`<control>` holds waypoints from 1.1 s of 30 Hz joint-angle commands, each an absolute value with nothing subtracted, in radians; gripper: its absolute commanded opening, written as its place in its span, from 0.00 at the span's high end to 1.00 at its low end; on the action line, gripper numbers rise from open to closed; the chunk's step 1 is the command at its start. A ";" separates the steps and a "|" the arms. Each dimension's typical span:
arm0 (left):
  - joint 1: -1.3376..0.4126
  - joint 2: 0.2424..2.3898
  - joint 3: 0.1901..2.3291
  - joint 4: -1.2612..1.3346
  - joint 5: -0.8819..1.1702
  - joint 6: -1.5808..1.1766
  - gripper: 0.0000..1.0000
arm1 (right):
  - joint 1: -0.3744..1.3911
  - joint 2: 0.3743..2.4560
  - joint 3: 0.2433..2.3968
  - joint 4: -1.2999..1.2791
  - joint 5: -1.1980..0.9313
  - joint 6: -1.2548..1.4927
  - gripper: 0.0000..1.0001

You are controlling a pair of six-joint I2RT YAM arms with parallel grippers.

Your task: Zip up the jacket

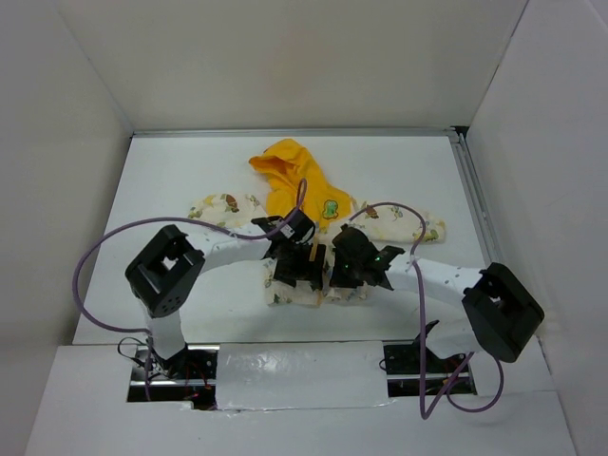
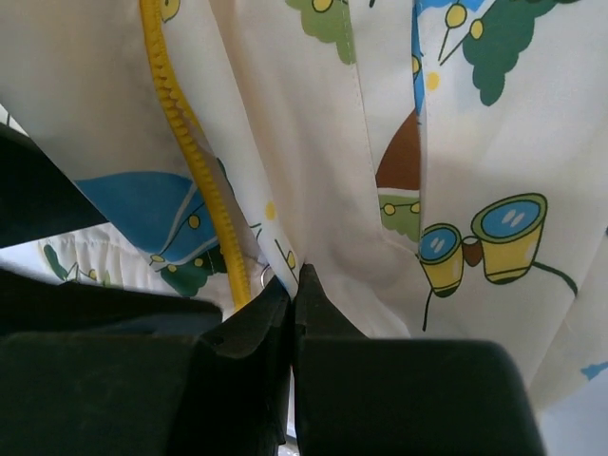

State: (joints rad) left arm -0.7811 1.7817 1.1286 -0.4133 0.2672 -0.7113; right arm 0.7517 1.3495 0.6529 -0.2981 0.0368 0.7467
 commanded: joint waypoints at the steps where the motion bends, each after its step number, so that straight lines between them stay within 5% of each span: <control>1: -0.802 1.839 1.192 -0.531 0.180 -0.755 0.10 | 0.744 1.324 0.638 -0.250 0.034 0.750 0.98; 4: -0.813 1.861 1.216 -0.554 0.153 -0.772 0.27 | 0.742 1.318 0.621 -0.230 0.025 0.746 0.99; 7: -0.815 1.855 1.216 -0.557 0.152 -0.775 0.61 | 0.744 1.307 0.600 -0.183 0.009 0.724 0.98; 13: -0.816 1.778 1.178 -0.526 0.176 -0.765 0.90 | 0.745 1.256 0.537 -0.013 -0.076 0.660 1.00; 18: -0.815 1.665 1.126 -0.522 0.157 -0.778 1.00 | 0.747 1.145 0.408 0.270 -0.175 0.609 1.00; 28: -0.802 1.338 0.957 -0.307 0.121 -0.761 1.00 | 0.735 0.962 0.298 0.590 -0.285 0.557 1.00; 33: -0.798 1.229 0.865 -0.193 0.135 -0.713 0.94 | 0.723 0.920 0.314 0.496 -0.255 0.523 1.00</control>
